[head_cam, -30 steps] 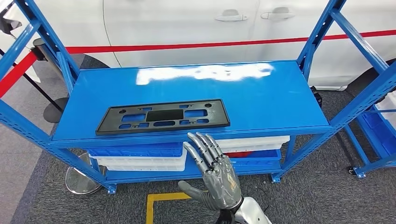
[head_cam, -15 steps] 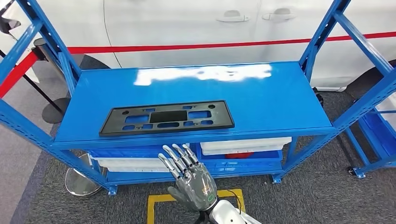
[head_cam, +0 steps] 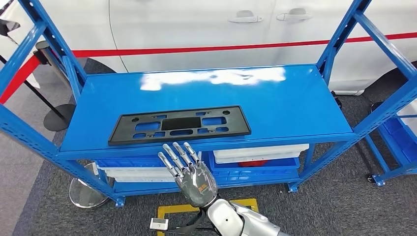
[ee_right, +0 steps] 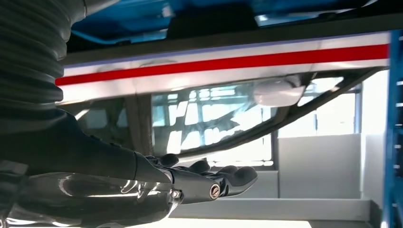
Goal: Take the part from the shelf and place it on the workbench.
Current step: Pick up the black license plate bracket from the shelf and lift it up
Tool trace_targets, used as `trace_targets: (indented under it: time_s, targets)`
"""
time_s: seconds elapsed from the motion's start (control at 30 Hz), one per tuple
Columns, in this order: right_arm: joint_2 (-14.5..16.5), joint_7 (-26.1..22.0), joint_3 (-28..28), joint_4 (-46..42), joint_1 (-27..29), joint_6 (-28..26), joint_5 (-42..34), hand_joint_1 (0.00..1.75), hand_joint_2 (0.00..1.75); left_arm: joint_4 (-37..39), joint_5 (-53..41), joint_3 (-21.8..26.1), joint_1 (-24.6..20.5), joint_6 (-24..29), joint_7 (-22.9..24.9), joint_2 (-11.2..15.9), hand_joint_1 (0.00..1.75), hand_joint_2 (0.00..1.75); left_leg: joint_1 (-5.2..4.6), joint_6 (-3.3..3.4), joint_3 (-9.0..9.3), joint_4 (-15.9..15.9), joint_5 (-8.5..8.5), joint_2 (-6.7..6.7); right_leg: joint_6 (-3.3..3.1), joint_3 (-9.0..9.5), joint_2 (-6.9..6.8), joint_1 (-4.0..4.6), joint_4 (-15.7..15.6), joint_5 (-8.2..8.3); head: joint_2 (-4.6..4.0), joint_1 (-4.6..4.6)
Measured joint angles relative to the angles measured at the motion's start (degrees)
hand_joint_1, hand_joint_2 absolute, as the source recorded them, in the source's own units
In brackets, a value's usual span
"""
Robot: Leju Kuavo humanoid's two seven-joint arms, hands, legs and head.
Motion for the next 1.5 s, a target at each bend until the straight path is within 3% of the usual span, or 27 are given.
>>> trace_targets:
  time_s: [0.1,0.2,0.23,0.27,0.3,0.37,0.43,0.53,0.6,0.63,0.7,0.73,0.77,0.8,0.87,0.93,1.0,1.1,1.17,1.23,1.27,1.3,1.33,1.4,1.43,1.5]
  targets:
    - [0.94,1.08,0.24,2.52,-1.0,-0.77,1.84,0.0,1.75,0.01,-0.39,0.28,0.0,-0.77,0.42,0.45,0.0,0.0,0.02,-0.89,-0.45,1.84,-1.36,0.02,0.01,1.33,-0.07,-0.76,-1.57,0.36,0.0,-0.18]
    - [1.74,0.7,0.3,4.38,-1.53,-0.95,2.07,0.0,1.75,0.03,-0.62,0.39,0.08,-0.85,0.55,0.62,0.0,0.0,0.65,-1.92,-5.65,11.65,-5.46,0.02,-0.16,2.16,-0.18,-1.02,-2.05,0.08,0.0,-0.39]
    - [1.89,0.52,0.32,4.91,-1.54,-0.98,2.09,0.0,1.75,0.03,-0.67,0.44,0.15,-0.85,0.56,0.67,0.0,0.0,0.93,-2.24,-7.32,14.23,-5.93,0.03,-0.12,2.28,-0.18,-1.06,-1.95,-0.16,-0.01,-0.38]
    - [1.99,0.38,0.33,5.4,-1.51,-0.99,2.11,0.0,1.75,0.04,-0.69,0.5,0.21,-0.85,0.57,0.75,0.0,0.0,1.2,-2.55,-8.12,14.87,-5.23,0.04,-0.01,2.44,-0.14,-1.14,-1.8,-0.44,-0.01,-0.37]
    - [2.08,0.24,0.34,5.78,-1.51,-1.0,2.11,0.0,1.75,0.04,-0.72,0.57,0.25,-0.85,0.57,0.85,0.0,0.0,1.45,-2.83,-7.78,13.28,-3.45,0.06,0.17,2.67,-0.07,-1.26,-1.6,-0.79,-0.01,-0.38]
    - [2.32,-0.12,0.34,6.37,-1.53,-1.02,2.11,0.0,1.75,0.06,-0.8,0.67,0.26,-0.88,0.58,1.04,0.0,0.0,1.84,-3.27,-4.88,6.24,0.85,0.14,0.75,3.29,0.07,-1.52,-1.1,-1.7,0.0,-0.38]
    - [2.56,-0.55,0.34,6.88,-1.59,-1.1,2.12,0.0,1.75,0.14,-0.95,0.7,0.17,-0.94,0.55,1.12,0.0,0.0,1.72,-2.89,-2.64,1.44,2.2,0.1,1.53,3.56,0.12,-1.52,-0.57,-2.5,0.0,-0.49]
    - [2.85,-1.35,0.24,7.58,-1.61,-1.22,2.12,0.0,1.75,0.22,-1.17,0.71,0.16,-0.99,0.51,1.15,0.0,0.0,1.35,-1.37,-2.2,0.74,1.49,0.0,2.5,3.7,0.11,-1.51,-0.62,-3.02,0.0,-0.53]
    - [3.06,-1.92,-0.05,7.97,-1.64,-1.25,2.11,0.0,1.75,0.21,-1.24,0.72,0.2,-0.98,0.48,1.2,0.0,0.0,1.42,-0.51,-1.78,0.47,1.28,0.02,3.03,3.07,0.08,-1.64,1.11,-4.12,0.0,-0.49]
    - [3.13,-2.11,-0.2,8.14,-1.65,-1.26,2.12,0.0,1.75,0.21,-1.27,0.73,0.19,-0.99,0.47,1.24,0.0,0.0,1.49,-0.14,-1.53,0.34,1.15,0.03,3.22,1.73,0.07,-1.67,3.75,-5.32,0.0,-0.46]
    - [3.16,-2.34,-0.33,8.49,-1.53,-1.27,2.11,0.0,1.75,0.21,-1.29,0.73,0.13,-1.0,0.46,1.28,0.0,0.0,1.36,0.37,-1.16,0.33,0.71,0.03,3.37,-2.9,0.05,-1.65,11.64,-8.08,0.0,-0.44]
    - [3.16,-2.48,-0.35,8.68,-1.37,-1.27,2.12,0.0,1.75,0.22,-1.29,0.73,0.13,-1.0,0.46,1.3,0.0,0.0,1.26,0.5,-0.89,0.33,0.46,0.0,3.36,-5.22,0.05,-1.62,14.95,-8.68,0.0,-0.44]
    - [3.16,-2.66,-0.4,8.86,-1.21,-1.26,2.11,0.0,1.75,0.22,-1.3,0.73,0.17,-1.0,0.47,1.3,0.0,0.0,1.14,0.56,-0.52,0.34,0.15,-0.04,3.24,-6.72,0.06,-1.57,16.44,-8.14,0.0,-0.44]
    - [3.16,-2.88,-0.5,9.02,-1.08,-1.26,2.11,0.0,1.75,0.22,-1.32,0.73,0.22,-0.99,0.47,1.31,0.0,0.0,1.02,0.57,0.0,0.34,-0.2,-0.1,2.97,-7.1,0.06,-1.48,15.67,-6.38,0.0,-0.44]
    - [3.16,-3.34,-0.94,9.27,-0.95,-1.28,2.11,0.0,1.75,0.24,-1.36,0.73,0.31,-0.98,0.49,1.28,0.0,0.0,0.82,0.48,1.16,0.28,-1.03,-0.2,1.94,-4.98,0.08,-1.04,8.63,-0.95,0.0,-0.43]
    - [3.19,-3.82,-1.54,9.49,-0.93,-1.29,2.12,0.0,1.75,0.3,-1.42,0.73,0.23,-0.99,0.52,1.19,0.0,0.0,0.68,0.09,1.88,0.2,-1.74,-0.28,0.94,-2.54,0.02,-0.45,2.38,1.82,-0.01,-0.57]
    - [3.26,-4.41,-2.24,9.66,-0.75,-1.29,2.12,0.0,1.75,0.35,-1.53,0.73,0.14,-1.01,0.56,1.16,0.0,0.0,0.73,-0.54,2.11,-0.05,-2.08,-0.21,0.55,-1.88,0.02,-0.1,0.74,1.5,-0.01,-0.64]
    - [3.54,-4.95,-3.56,9.77,-0.39,-1.35,2.12,0.0,1.75,0.35,-1.64,0.73,0.09,-1.06,0.56,1.3,0.0,0.0,0.71,-1.47,2.31,0.56,-2.92,0.03,0.17,-0.62,0.12,-0.67,-0.83,1.3,-0.01,-0.63]
    - [3.82,-5.22,-4.2,9.87,-0.32,-1.37,2.12,0.0,1.75,0.36,-1.69,0.73,0.09,-1.07,0.55,1.39,0.0,0.0,0.9,-2.02,-0.25,5.8,-5.14,0.06,-0.09,0.54,0.0,-0.96,-1.61,1.0,-0.01,-0.7]
    - [3.94,-5.52,-4.59,10.05,-0.09,-1.37,2.13,0.0,1.75,0.37,-1.76,0.73,0.18,-1.07,0.55,1.41,0.0,0.0,1.16,-2.51,-4.89,13.36,-7.51,0.06,-0.21,1.28,-0.07,-0.97,-1.64,0.34,-0.01,-0.69]
    - [3.95,-5.64,-4.77,10.18,0.11,-1.37,2.12,0.0,1.75,0.37,-1.82,0.73,0.29,-1.07,0.55,1.43,0.0,0.0,1.28,-2.72,-6.61,15.47,-7.43,0.07,-0.18,1.7,-0.04,-0.99,-1.59,-0.05,-0.01,-0.69]
    - [3.95,-5.76,-4.98,10.3,0.29,-1.37,2.11,0.0,1.75,0.37,-1.87,0.73,0.38,-1.07,0.55,1.46,0.0,0.0,1.39,-2.9,-7.34,15.49,-6.17,0.07,-0.09,2.18,0.03,-1.03,-1.51,-0.46,-0.01,-0.68]
    - [3.97,-5.84,-5.21,10.4,0.41,-1.37,2.11,0.0,1.75,0.37,-1.92,0.73,0.44,-1.06,0.55,1.51,0.0,0.0,1.51,-3.02,-6.97,13.27,-3.81,0.09,0.06,2.71,0.12,-1.1,-1.4,-0.91,0.0,-0.69]
    - [4.05,-5.91,-5.6,10.61,0.47,-1.39,2.11,0.0,1.75,0.39,-2.04,0.73,0.46,-1.04,0.57,1.61,0.0,0.0,1.62,-3.08,-4.45,5.77,1.11,0.16,0.63,3.73,0.22,-1.15,-1.0,-2.0,-0.01,-0.7]
    - [4.11,-5.9,-5.74,10.7,0.44,-1.4,2.12,0.0,1.75,0.4,-2.11,0.73,0.4,-1.02,0.58,1.63,0.0,0.0,1.58,-2.81,-3.33,2.94,2.28,0.15,0.99,3.91,0.26,-1.1,-0.74,-2.45,-0.01,-0.75]
    - [4.27,-5.78,-5.96,10.92,0.43,-1.38,2.12,0.0,1.75,0.44,-2.25,0.73,0.36,-1.02,0.64,1.62,0.0,0.0,1.32,-2.09,-2.6,1.17,2.17,0.06,1.61,3.84,0.3,-0.95,-0.5,-2.9,0.0,-0.73]
